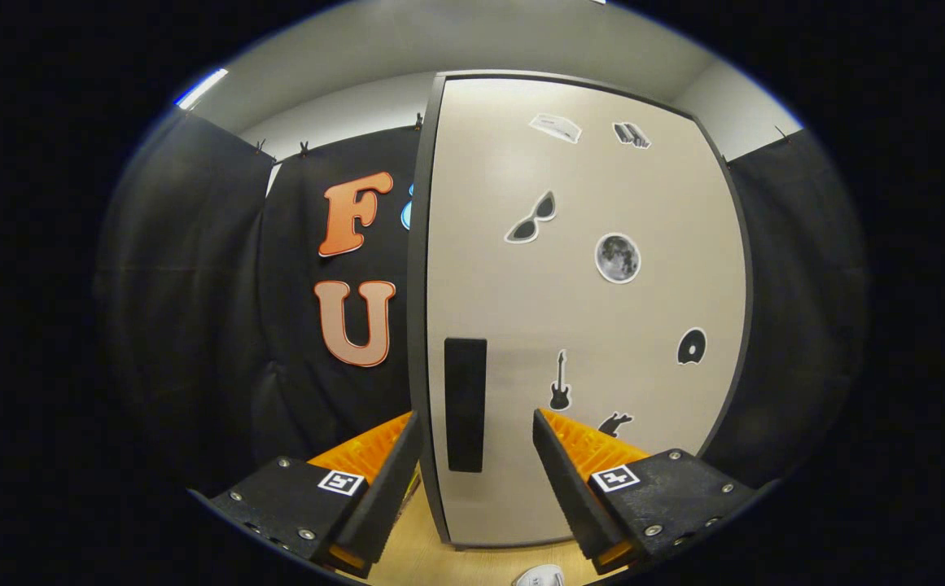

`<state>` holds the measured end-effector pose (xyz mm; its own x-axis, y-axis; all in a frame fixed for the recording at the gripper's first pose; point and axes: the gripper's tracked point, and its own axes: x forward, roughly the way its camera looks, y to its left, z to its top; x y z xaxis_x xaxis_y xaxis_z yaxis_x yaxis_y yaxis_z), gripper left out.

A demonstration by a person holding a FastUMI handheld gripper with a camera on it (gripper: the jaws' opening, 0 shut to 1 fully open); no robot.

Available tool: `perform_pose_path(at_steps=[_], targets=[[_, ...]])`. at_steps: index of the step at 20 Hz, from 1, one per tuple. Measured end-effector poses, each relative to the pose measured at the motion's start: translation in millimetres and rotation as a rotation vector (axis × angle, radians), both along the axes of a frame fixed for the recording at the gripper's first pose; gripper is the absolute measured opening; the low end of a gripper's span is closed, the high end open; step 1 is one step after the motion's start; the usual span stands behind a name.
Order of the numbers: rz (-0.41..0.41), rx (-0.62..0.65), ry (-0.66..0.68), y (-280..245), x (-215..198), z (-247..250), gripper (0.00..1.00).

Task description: Open the shoe cabinet door, grab the shoes and put them into the shoe cabinet, then close the shoe cabinet door.

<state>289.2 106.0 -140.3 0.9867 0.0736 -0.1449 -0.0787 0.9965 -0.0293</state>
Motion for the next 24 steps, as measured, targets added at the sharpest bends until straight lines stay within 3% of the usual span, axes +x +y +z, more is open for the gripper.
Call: perform_pose_path(at_steps=[6,13,16,24], targets=[[-0.007,-0.006,0.030,4,35,-21,0.75],[-0.002,-0.044,0.045,15,49,-30,0.43],[-0.037,-0.046,0.040,15,49,-29,0.40],[-0.018,-0.019,0.064,15,43,-30,0.31]])
